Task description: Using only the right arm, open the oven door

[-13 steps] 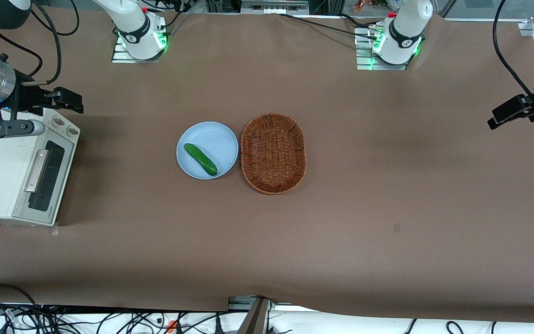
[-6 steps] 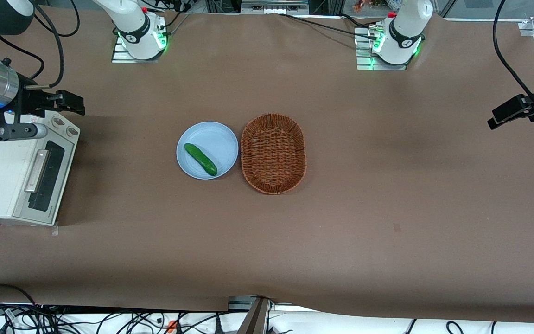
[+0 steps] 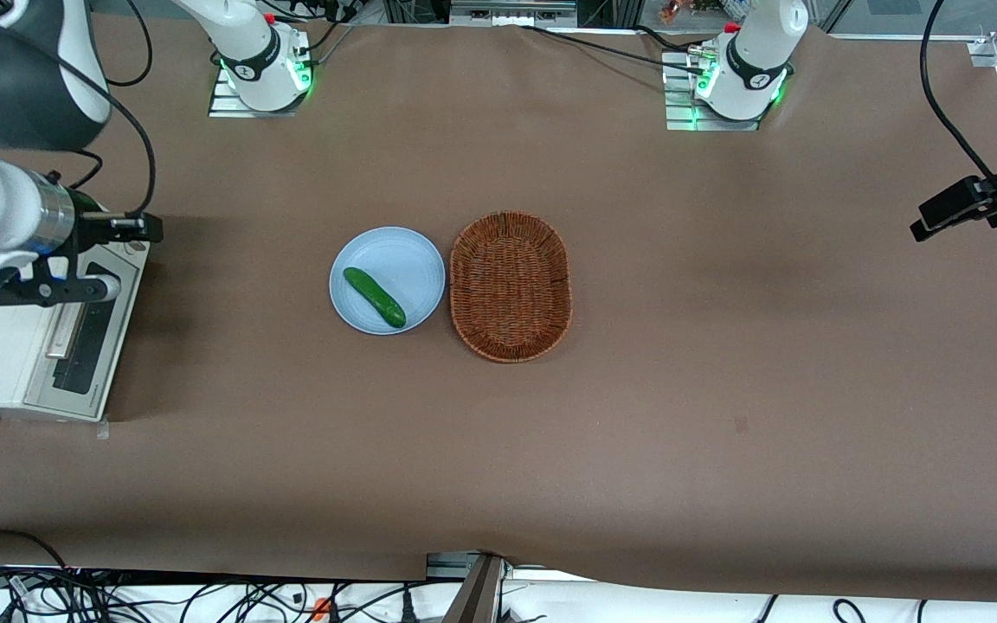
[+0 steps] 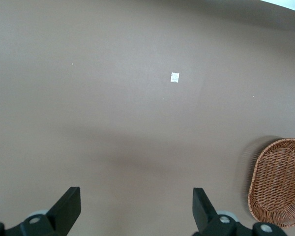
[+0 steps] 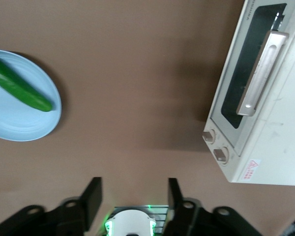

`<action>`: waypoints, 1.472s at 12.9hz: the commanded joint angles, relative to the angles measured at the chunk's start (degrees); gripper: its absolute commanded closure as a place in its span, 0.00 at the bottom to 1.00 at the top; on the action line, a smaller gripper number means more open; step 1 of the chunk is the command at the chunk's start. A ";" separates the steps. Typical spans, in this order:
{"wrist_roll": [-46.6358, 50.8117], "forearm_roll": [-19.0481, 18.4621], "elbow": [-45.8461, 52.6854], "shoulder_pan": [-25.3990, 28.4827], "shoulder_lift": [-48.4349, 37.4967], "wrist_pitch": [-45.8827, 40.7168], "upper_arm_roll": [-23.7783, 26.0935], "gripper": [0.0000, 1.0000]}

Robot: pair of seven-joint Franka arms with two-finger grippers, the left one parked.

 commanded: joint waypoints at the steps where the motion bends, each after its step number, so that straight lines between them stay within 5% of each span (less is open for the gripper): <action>1: -0.99 -2.18 -0.14 -0.11 1.70 0.44 -0.01 0.70; 5: -4.78 -7.10 -0.66 -0.11 4.25 0.79 -0.01 1.00; 11: -7.93 -17.82 -10.05 -0.20 6.72 10.88 -0.01 1.00; 19: -21.91 -28.28 -10.42 -4.85 10.32 14.41 -0.36 1.00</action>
